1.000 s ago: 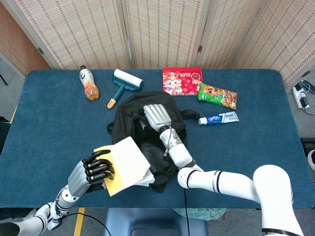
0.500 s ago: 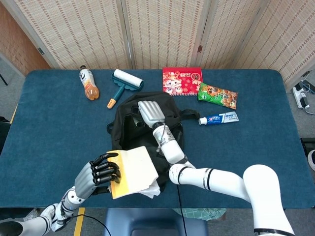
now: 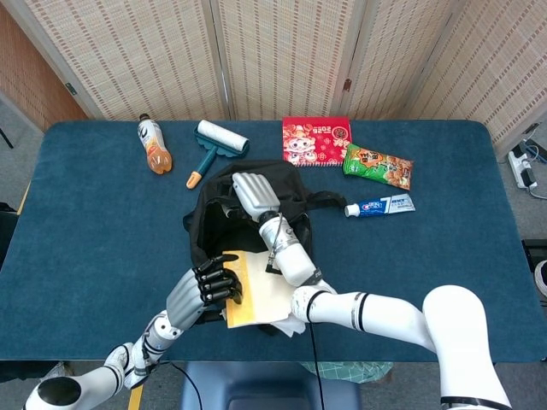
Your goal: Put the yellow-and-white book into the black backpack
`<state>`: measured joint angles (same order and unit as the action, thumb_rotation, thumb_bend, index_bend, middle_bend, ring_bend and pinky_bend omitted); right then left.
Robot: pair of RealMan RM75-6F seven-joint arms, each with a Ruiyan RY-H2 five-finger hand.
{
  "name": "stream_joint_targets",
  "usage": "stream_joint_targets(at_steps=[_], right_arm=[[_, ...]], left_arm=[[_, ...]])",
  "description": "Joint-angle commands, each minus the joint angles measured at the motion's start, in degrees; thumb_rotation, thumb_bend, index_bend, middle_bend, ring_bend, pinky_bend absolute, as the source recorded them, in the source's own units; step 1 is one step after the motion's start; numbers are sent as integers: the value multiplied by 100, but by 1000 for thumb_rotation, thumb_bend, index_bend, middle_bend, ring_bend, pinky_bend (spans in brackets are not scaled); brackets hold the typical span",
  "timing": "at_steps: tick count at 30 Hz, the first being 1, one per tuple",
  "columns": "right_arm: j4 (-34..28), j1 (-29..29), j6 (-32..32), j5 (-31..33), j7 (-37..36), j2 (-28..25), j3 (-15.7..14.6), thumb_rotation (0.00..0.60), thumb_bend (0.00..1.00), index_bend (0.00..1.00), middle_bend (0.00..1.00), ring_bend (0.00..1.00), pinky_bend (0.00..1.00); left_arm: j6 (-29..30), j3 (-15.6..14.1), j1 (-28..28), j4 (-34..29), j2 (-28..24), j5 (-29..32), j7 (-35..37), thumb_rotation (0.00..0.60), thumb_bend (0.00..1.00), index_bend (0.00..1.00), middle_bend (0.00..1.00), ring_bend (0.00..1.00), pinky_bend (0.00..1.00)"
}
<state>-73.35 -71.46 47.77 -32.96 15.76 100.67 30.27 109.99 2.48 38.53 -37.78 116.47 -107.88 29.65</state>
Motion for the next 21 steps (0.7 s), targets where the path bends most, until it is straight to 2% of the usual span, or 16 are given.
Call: stream_joint_targets(at_steps=[1,5,11,16,21], right_arm=[[-96,49,-39,-30,-98,-62,1,600,625,712,529,465,457],[-258,111,-60,-50,-196,-163,-17,600,625,712,529,467,457],[-560,200,-1,-111,-231,-337,-102,600,626,712,528,470,458],[-659,211,74,-97,-234,-372,-150,600,626,710,528,470,458],[-715,168,208,-73,-212,-329,-151,600,626,709,529,470,458]], left_arm=[[-314,55,33,672,402,264,107,600,515,680,617,511,290],[-695,-9,-18,1362,668,433,26,600,509,676,617,512,292],[-1003,-12,-291,1905,858,760,21,600,504,675,630,516,301],[-1057,-6,-562,2059,874,971,-90,600,512,677,647,522,305],[-1162,-189,-660,2007,805,941,-382,600,515,679,650,522,304]])
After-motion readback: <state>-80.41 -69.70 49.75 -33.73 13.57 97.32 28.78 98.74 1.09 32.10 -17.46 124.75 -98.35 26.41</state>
